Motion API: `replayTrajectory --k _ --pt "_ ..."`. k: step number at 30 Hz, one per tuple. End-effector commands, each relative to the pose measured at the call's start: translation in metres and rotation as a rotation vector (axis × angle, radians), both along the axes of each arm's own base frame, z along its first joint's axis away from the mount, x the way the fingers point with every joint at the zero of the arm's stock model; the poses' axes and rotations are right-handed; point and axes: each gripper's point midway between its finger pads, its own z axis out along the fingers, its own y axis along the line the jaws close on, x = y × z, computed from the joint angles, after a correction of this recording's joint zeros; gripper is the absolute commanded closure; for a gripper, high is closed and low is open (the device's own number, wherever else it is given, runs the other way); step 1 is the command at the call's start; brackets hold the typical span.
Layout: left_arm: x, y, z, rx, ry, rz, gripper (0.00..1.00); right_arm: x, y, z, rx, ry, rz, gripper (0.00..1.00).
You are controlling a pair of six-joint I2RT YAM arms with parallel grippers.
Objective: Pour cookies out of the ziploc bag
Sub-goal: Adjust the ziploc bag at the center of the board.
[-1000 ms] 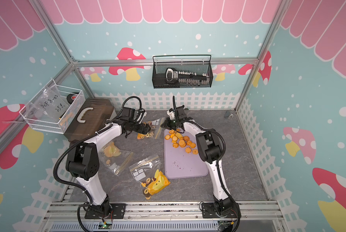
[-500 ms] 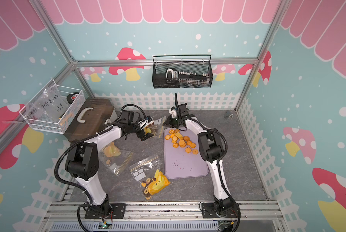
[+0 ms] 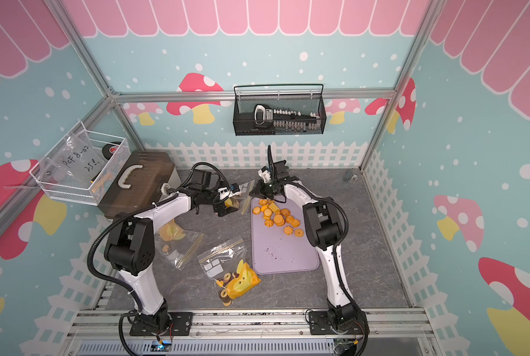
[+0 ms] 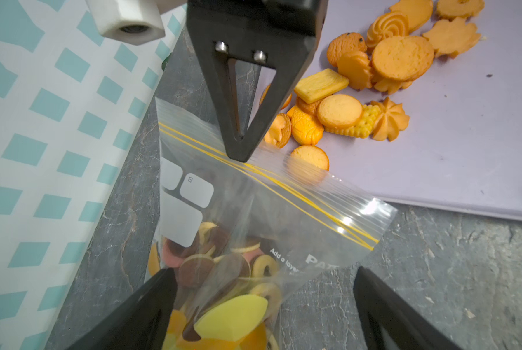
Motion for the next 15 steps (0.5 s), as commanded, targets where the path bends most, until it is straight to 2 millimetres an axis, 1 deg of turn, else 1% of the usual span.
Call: replayTrajectory --k 1,3,7,11,15 --pt "-0.003 0.000 -0.009 0.073 -0.002 -0.069 0.06 -0.004 -0.001 0.024 0.025 -0.033 0.018 0.98" --pt "-0.006 0.002 -0.012 0.102 0.006 -0.081 0.07 -0.002 -0.002 0.027 0.029 -0.038 0.013 0.98" --pt "-0.006 0.001 -0.014 0.106 0.001 -0.086 0.07 0.003 0.000 0.033 0.041 -0.046 0.008 0.98" --pt "-0.003 -0.001 -0.018 0.113 0.003 -0.090 0.07 0.008 0.001 0.038 0.052 -0.055 -0.001 0.98" --pt "0.004 -0.004 -0.022 0.123 -0.023 -0.084 0.07 0.009 0.003 0.040 0.069 -0.048 0.004 0.99"
